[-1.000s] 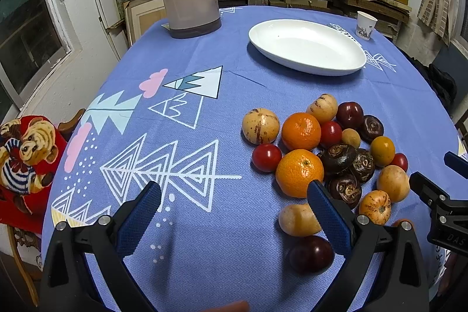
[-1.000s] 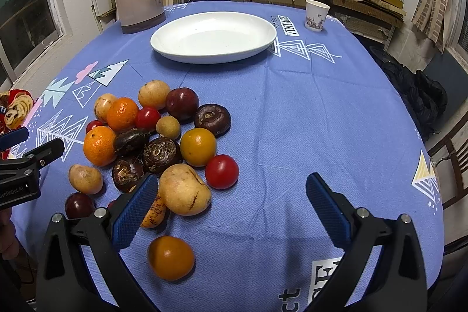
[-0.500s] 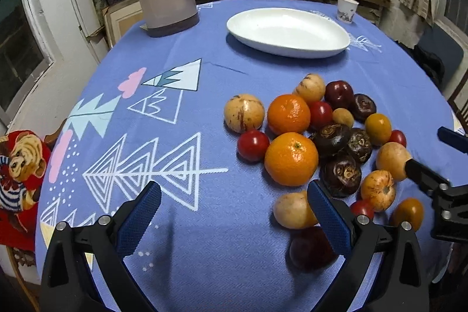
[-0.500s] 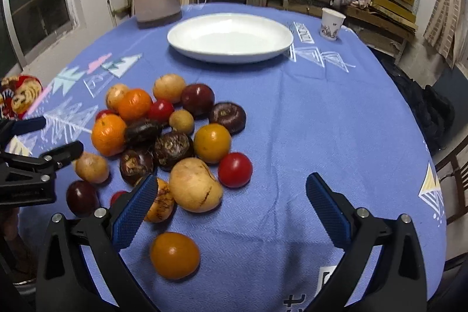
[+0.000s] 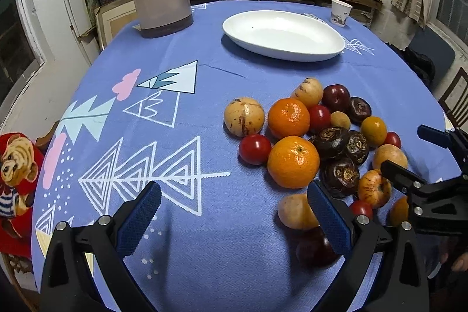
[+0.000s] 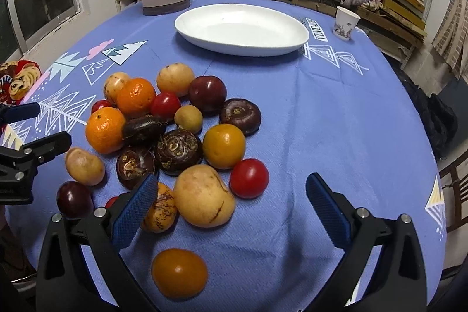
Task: Organize fruits
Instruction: 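Close the right tool around the pale round yellow fruit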
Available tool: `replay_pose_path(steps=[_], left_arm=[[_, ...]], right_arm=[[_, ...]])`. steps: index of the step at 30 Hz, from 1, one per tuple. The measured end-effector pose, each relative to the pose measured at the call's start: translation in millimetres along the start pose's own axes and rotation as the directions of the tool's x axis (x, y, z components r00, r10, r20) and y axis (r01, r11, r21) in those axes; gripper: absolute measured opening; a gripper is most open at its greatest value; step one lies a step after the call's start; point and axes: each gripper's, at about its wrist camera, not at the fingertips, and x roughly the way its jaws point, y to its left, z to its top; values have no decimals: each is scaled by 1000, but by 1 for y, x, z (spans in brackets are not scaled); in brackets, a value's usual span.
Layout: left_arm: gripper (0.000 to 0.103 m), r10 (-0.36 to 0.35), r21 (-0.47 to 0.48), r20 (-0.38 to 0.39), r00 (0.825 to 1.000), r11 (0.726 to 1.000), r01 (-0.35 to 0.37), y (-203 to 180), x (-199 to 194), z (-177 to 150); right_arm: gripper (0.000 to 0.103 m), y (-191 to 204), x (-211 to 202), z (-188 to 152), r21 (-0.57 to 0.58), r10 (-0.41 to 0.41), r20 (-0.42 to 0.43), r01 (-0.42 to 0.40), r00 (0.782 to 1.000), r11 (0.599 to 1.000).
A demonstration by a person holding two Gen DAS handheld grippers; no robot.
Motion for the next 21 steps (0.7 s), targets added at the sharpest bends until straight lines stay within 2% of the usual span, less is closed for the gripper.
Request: replay_pose_path(steps=[10, 12, 14, 19, 21], left_arm=[[100, -35, 1, -14, 999, 999, 35, -4, 3, -2], [100, -48, -15, -17, 999, 999, 47, 0, 4, -3], [100, -57, -23, -18, 998, 998, 57, 1, 4, -3], [100, -59, -10, -7, 998, 998, 59, -1, 2, -4], [100, -59, -4, 2, 998, 998, 59, -1, 0, -4]], right_arm=[[98, -1, -12, -8, 3, 21, 0, -21, 1000, 1000], [93, -2, -13, -10, 6, 30, 6, -30, 1000, 1000], [81, -3, -9, -8, 9, 19, -8, -19, 1000, 1000], [81, -4, 5, -2, 9, 6, -26, -5, 1000, 1000], [74, -1, 6, -1, -2, 15, -35, -15, 999, 1000]])
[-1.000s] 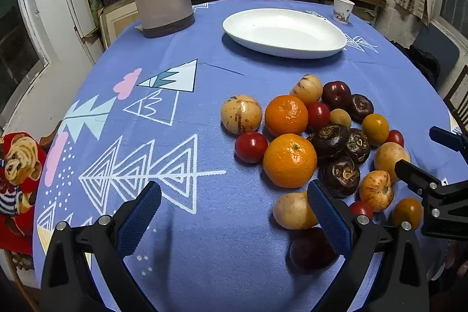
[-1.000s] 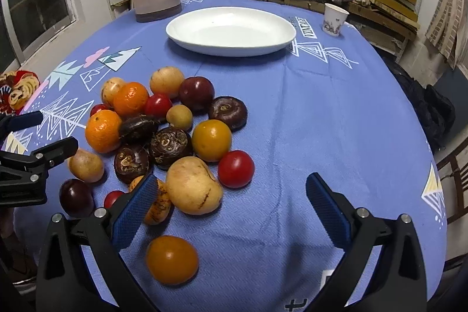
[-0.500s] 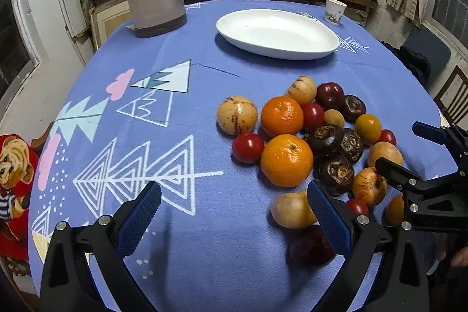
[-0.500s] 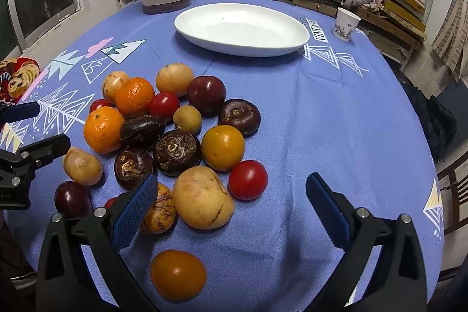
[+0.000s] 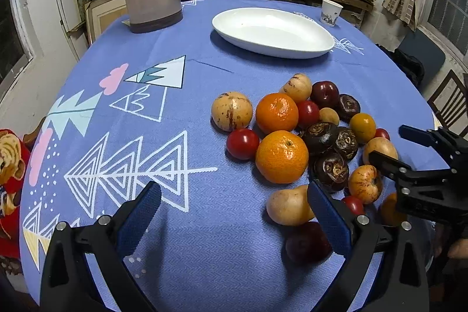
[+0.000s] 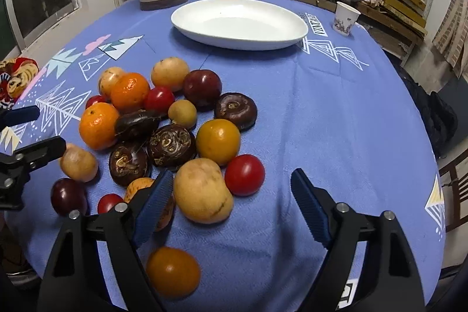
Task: Organize fruits
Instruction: 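Close the right tool around the pale round yellow fruit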
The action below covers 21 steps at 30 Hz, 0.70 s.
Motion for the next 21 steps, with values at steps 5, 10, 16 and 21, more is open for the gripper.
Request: replay_pose_path(steps=[5, 10, 16, 21], left_arm=[[100, 10, -1, 2, 1000, 1000, -10, 3, 0, 1], [100, 5, 4, 3, 1000, 1000, -5, 2, -1, 0], [100, -1, 29, -9, 1000, 1000, 1, -8, 3, -4], [100, -5, 26, -7, 1000, 1000, 5, -8, 3, -5]], right_arm=[[61, 4, 3, 0, -2, 5, -35, -6, 999, 1000], [58, 2, 1, -4, 27, 24, -58, -23, 998, 999], [58, 2, 5, -1, 56, 1, -59, 2, 998, 998], [46, 0, -3, -13, 50, 51, -64, -48, 997, 998]])
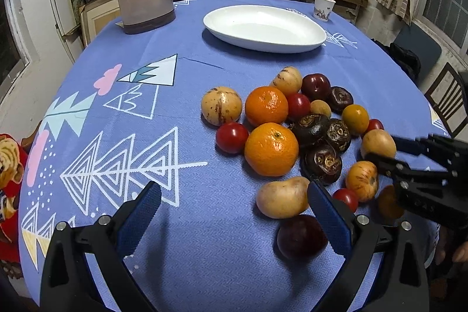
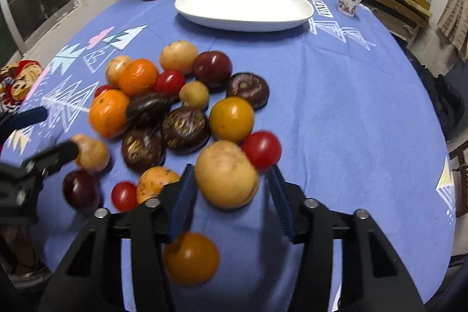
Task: Organize fruits
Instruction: 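Close the right tool around the pale round yellow fruit, then close the left tool around the elongated pale potato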
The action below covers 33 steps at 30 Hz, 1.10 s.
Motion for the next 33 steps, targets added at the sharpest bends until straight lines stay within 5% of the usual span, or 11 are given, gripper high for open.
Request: replay_pose_path(steps=[11, 28, 29, 32, 33], left_arm=[[100, -15, -25, 8, 1000, 1000, 15, 4, 1, -1], [100, -66, -28, -82, 994, 998, 64, -21, 17, 2], [98, -68, -34, -94, 993, 997, 65, -21, 20, 2], [69, -78, -55, -163, 984, 996, 70, -20, 34, 1], [68, -63, -46, -145, 987, 997, 57, -21, 31, 1]], right_arm=[[42, 9, 8, 15, -29, -35, 12, 35, 999, 999], [42, -17, -21, -5, 21, 59, 104, -61, 993, 998], [42, -17, -21, -5, 21, 63, 105, -65, 992, 998], [42, -18, -22, -6, 21, 71, 108, -74, 992, 997], [42, -18, -22, -6, 19, 73, 108, -75, 992, 997]])
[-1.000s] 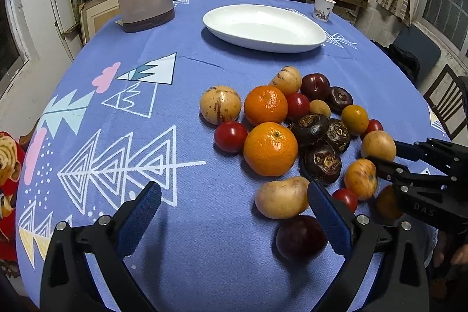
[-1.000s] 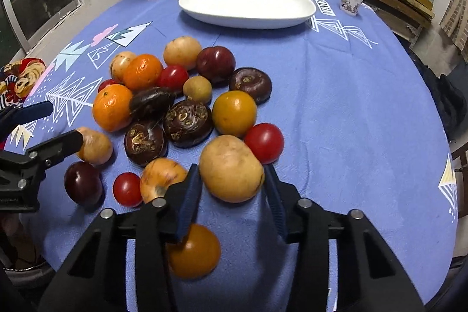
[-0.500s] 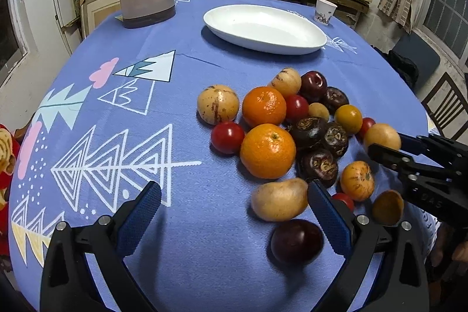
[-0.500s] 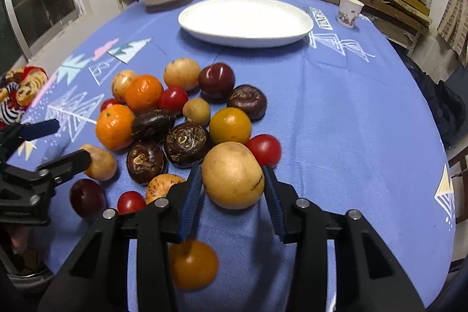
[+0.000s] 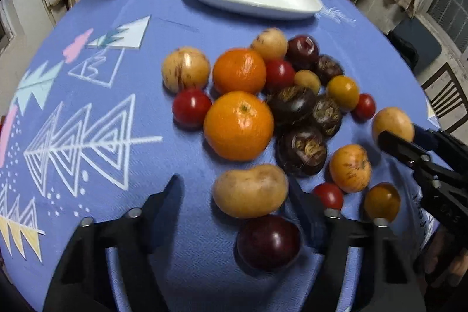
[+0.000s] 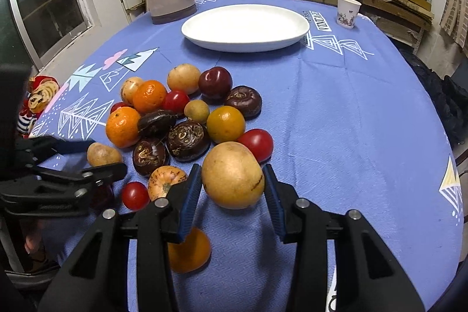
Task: Organize fruits
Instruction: 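Close the left tool around the elongated pale potato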
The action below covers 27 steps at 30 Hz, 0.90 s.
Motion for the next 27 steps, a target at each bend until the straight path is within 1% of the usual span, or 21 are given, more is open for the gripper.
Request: replay_pose_path(steps=[2, 4, 5, 10, 14, 18, 21, 23, 25, 27], left_arm=[[64, -8, -3, -8, 1000, 1000, 8, 1, 0, 1], [49, -22, -12, 0, 1000, 1000, 22, 2, -2, 1], [44, -24, -18, 3, 1000, 1000, 24, 4, -3, 2], [44, 2, -4, 25, 1000, 1000, -2, 4, -9, -2], [43, -14, -17, 64, 998, 1000, 16, 10, -22, -5], [44, -18, -18, 103, 995, 1000, 20, 16, -41, 2], [44, -22, -13, 103, 994, 1000, 24, 17, -50, 14], [44, -11, 5, 122, 992, 1000, 10, 14, -57, 26], [44, 8, 28, 145, 989, 1000, -12, 11, -63, 44], [44, 21, 35, 149, 989, 999, -26, 9, -64, 63]], right_arm=[[42, 0, 1, 0, -5, 3, -3, -3, 1000, 1000], [42, 1, 1, -1, -9, 7, -6, -7, 1000, 1000], [42, 2, 1, -1, -11, 9, -5, -9, 1000, 1000], [42, 6, 0, 0, -22, 9, 0, -9, 1000, 1000], [42, 11, -3, 3, -40, 7, 6, -7, 1000, 999], [42, 16, -7, 7, -50, 18, 14, -17, 1000, 999], [42, 17, -10, 16, -45, 45, 12, -44, 999, 998], [42, 18, -14, 28, -49, 53, 23, -52, 998, 997], [42, 18, -19, 40, -50, 58, 41, -56, 997, 997], [42, 16, -23, 55, -48, 62, 59, -59, 996, 997]])
